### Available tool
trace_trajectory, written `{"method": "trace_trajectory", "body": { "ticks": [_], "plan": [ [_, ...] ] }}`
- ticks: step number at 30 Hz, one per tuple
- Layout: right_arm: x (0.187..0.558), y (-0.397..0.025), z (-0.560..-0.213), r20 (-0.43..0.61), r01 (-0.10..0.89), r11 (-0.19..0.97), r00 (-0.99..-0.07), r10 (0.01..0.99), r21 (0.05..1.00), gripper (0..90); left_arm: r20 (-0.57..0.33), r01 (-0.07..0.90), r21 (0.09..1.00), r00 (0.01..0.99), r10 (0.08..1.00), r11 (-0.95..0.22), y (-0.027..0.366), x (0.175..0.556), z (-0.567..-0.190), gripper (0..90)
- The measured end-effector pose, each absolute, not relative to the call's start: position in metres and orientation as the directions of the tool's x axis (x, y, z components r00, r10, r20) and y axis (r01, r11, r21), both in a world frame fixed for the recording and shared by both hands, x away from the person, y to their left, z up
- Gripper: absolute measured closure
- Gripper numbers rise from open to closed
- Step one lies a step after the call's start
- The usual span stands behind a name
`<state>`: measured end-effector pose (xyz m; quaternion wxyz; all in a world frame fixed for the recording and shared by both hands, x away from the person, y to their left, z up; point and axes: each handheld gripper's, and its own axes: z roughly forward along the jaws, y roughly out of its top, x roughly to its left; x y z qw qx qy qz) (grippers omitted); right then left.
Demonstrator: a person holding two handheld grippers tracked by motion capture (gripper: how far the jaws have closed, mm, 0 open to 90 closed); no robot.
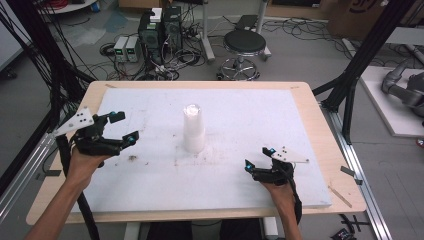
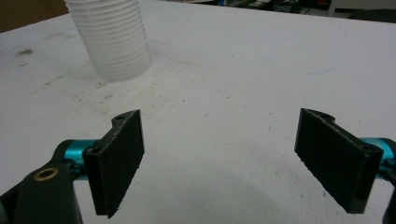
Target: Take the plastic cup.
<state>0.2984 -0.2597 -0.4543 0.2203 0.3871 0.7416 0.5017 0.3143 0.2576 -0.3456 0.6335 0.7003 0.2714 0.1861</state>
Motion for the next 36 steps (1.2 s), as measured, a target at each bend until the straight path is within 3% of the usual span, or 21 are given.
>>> {"method": "trace_trajectory", "body": {
  "ticks": [14,36],
  "plan": [
    [0.298,-0.260,-0.454,0.061,0.348,0.193,-0.603,0.795,0.918,15.8,-0.020,0.113,0.984,0.845,0.535,-0.141,0.212,0.356,-0.310,10.4],
    [0.298,-0.261,-0.454,0.074,0.354,0.183,-0.603,0.794,0.917,15.8,-0.004,0.140,0.943,0.912,0.410,-0.302,0.135,0.404,-0.309,10.7]
  ]
}}
